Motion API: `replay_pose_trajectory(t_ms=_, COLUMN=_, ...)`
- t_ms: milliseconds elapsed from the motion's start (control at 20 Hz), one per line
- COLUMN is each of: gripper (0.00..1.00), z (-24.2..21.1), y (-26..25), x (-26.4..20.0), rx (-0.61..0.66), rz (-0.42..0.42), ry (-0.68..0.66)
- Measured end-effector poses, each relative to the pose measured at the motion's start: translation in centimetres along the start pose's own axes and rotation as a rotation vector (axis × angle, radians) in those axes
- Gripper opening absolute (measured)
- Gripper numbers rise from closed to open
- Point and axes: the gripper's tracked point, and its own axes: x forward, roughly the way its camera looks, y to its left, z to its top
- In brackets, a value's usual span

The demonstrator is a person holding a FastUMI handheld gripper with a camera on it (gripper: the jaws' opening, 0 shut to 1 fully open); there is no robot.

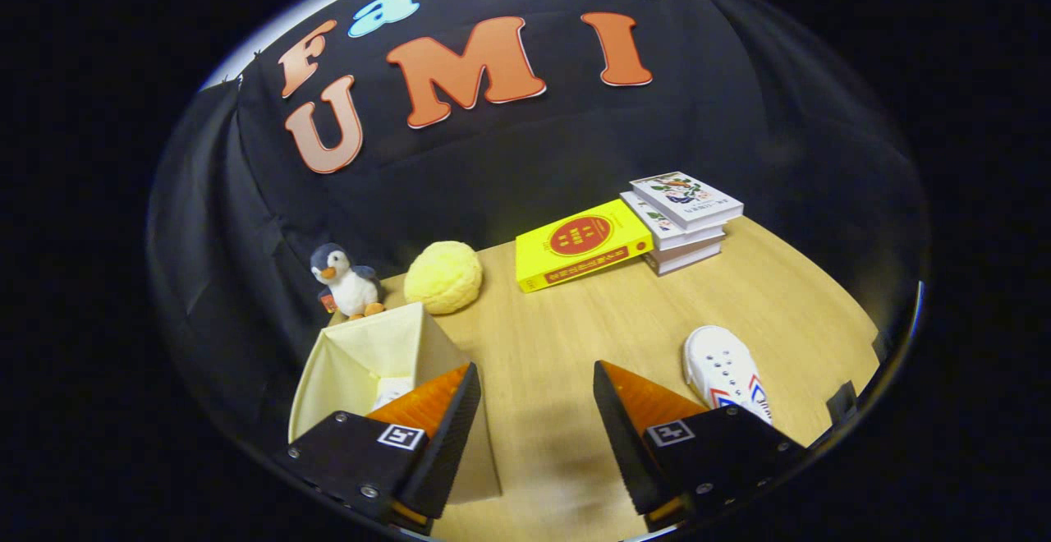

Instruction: Open the storage box then place both shoes into the box .Put the left shoe in first, then the right shoe, with the right side of both shoes facing outward in a uniform manner.

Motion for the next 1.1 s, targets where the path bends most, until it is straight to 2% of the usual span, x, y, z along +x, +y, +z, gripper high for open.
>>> replay_pose_trajectory(t_ms=100, gripper=0.96, z=-0.5, y=-3.8, x=-0.1, rx=-0.016, rz=-0.036, ry=0.021)
replay_pose_trajectory(t_ms=200, gripper=0.99, z=-0.8, y=-7.3, x=-0.1, rx=-0.019, rz=-0.067, ry=0.033)
replay_pose_trajectory(t_ms=350, gripper=0.99, z=-1.4, y=-12.2, x=0.1, rx=-0.016, rz=-0.109, ry=0.054)
replay_pose_trajectory(t_ms=650, gripper=0.99, z=-3.2, y=-18.1, x=0.8, rx=-0.012, rz=-0.127, ry=0.098)
replay_pose_trajectory(t_ms=1100, gripper=0.99, z=-8.3, y=-21.8, x=2.0, rx=-0.029, rz=-0.104, ry=0.205)
